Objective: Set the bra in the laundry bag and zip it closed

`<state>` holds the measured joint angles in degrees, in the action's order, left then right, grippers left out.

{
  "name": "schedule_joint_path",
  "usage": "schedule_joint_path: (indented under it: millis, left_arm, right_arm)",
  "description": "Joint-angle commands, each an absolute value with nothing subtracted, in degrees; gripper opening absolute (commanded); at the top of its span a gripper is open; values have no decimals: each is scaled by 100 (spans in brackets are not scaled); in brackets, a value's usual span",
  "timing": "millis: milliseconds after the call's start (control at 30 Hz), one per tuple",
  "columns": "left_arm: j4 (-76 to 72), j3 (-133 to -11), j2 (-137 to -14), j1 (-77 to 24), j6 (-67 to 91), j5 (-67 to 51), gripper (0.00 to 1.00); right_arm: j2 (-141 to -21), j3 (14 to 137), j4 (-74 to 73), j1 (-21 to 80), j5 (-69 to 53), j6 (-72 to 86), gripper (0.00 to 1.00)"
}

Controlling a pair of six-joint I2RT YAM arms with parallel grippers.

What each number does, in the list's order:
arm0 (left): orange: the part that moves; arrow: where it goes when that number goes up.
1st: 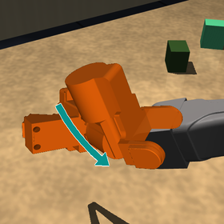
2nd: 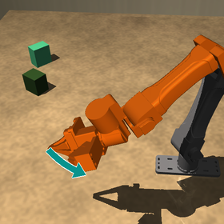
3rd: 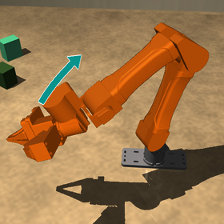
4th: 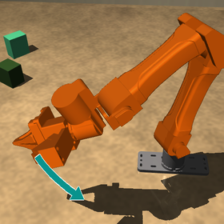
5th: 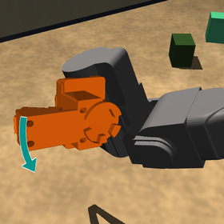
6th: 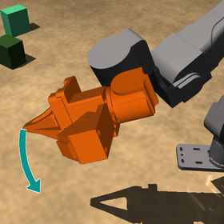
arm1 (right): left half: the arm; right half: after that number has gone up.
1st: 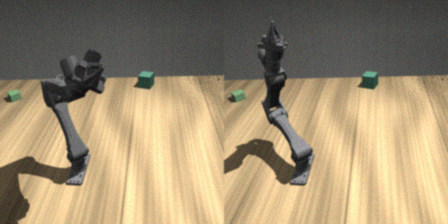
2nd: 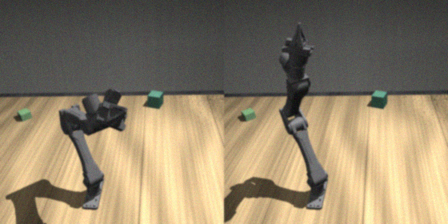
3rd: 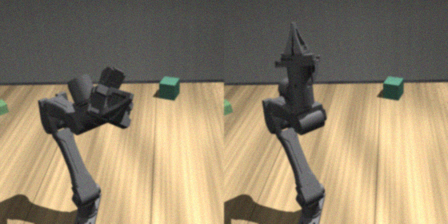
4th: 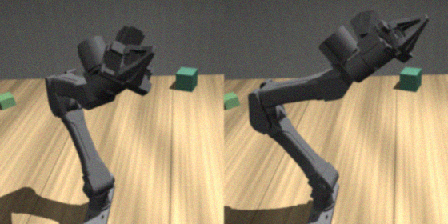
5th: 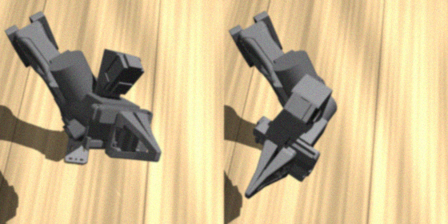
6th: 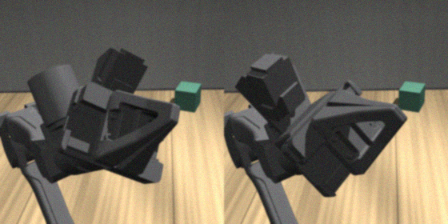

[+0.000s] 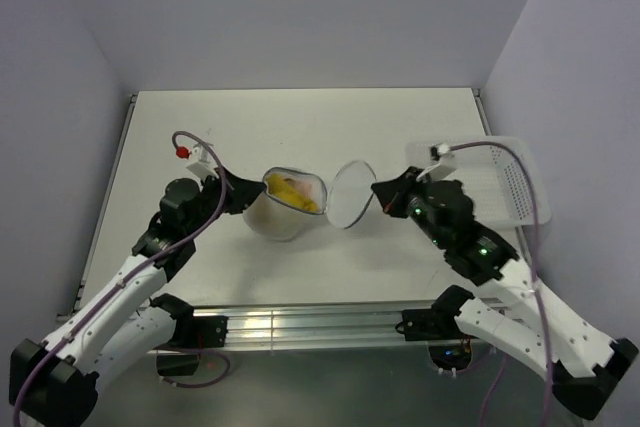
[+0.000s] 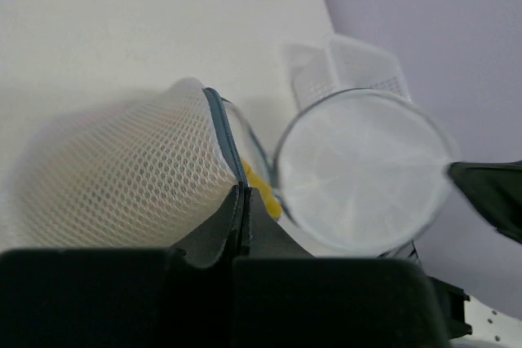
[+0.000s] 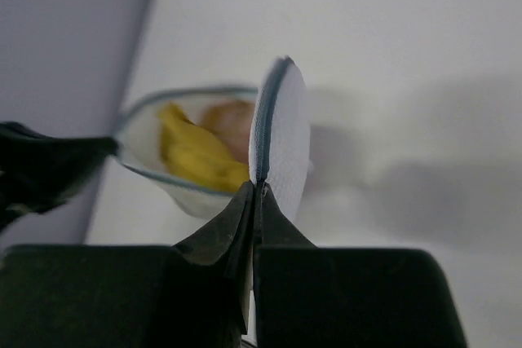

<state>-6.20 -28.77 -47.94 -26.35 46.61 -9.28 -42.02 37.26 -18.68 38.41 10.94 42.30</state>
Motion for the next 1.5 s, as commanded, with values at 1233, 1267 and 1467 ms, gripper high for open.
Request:
schedule_joint_path:
  millis: [1233,1267,1467]
  left_arm:
    - [-1811,-1767,-4676,-2733,4808,-1011,0]
    - [-1750,-1749,-4615,-2725,4799,-959,0]
    - [-1836,-1653,-4588,-2725,4799,-984,0]
  right_arm:
    - [-9184,9632,-2145,5537,250,2909,28]
    - [-9202,9581,-2145,5528,159,2927,54]
    - [-8237,7807,-1812,4871,133,3075,73]
